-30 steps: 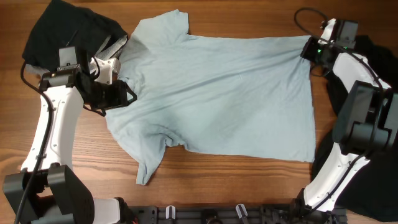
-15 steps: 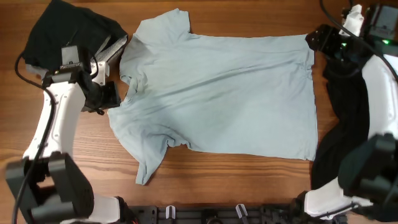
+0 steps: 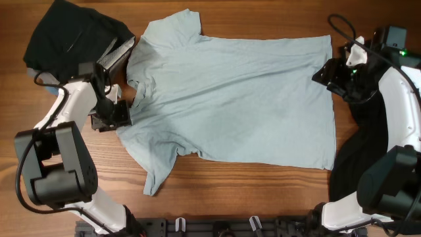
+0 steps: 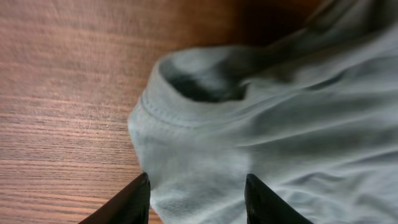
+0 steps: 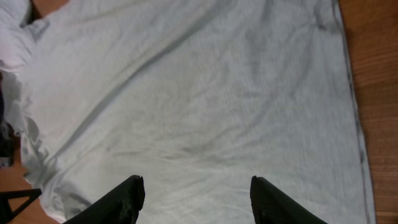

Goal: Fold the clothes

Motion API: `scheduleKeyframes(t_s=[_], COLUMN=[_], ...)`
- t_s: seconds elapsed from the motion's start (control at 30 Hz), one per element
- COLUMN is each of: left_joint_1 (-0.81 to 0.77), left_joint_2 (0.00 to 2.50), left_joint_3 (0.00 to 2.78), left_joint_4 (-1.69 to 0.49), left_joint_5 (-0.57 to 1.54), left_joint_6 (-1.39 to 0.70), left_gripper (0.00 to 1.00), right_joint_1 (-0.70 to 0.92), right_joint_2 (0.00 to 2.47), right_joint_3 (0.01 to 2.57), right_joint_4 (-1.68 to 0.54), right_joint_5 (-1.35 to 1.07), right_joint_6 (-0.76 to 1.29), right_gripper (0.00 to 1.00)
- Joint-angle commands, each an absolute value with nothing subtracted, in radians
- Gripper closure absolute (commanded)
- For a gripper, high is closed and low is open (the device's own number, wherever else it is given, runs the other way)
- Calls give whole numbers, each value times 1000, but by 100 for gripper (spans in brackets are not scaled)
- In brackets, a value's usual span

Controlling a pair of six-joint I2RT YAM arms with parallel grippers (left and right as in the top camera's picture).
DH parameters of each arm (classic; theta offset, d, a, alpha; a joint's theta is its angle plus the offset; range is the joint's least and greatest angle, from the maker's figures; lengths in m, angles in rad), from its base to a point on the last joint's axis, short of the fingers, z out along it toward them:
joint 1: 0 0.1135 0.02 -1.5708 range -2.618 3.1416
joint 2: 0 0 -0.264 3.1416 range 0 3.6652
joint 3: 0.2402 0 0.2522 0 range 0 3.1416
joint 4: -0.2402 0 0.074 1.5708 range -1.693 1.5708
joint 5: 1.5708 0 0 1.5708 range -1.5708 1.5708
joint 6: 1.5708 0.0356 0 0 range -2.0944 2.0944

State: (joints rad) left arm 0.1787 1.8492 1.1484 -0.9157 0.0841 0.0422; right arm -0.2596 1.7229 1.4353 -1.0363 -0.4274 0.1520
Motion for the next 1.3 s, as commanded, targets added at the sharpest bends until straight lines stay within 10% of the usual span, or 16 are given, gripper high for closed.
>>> scheduleKeyframes(t_s=[0.0, 0.33, 0.5, 1.27], left_joint_1=[188, 201, 204, 362], left_joint_2=[1873, 1899, 1901, 1860], left_joint_3=[1124, 1116, 1112, 1135], left_joint_4=[-917, -875, -898, -825], left_joint_5=[20, 152, 162, 228], left_joint_6=[32, -30, -30, -117], left_gripper=[56, 65, 96, 96], right_joint_1=[-255, -255, -255, -324], right_joint_2=[1731, 1732, 1731, 1779], right_joint_3=[1393, 1393, 1393, 1149], right_joint_4=[-1030, -1029, -1029, -1093], right_joint_5=[-442, -442, -424, -48], right_joint_6=[130, 130, 130, 158], right_gripper=[40, 40, 40, 37])
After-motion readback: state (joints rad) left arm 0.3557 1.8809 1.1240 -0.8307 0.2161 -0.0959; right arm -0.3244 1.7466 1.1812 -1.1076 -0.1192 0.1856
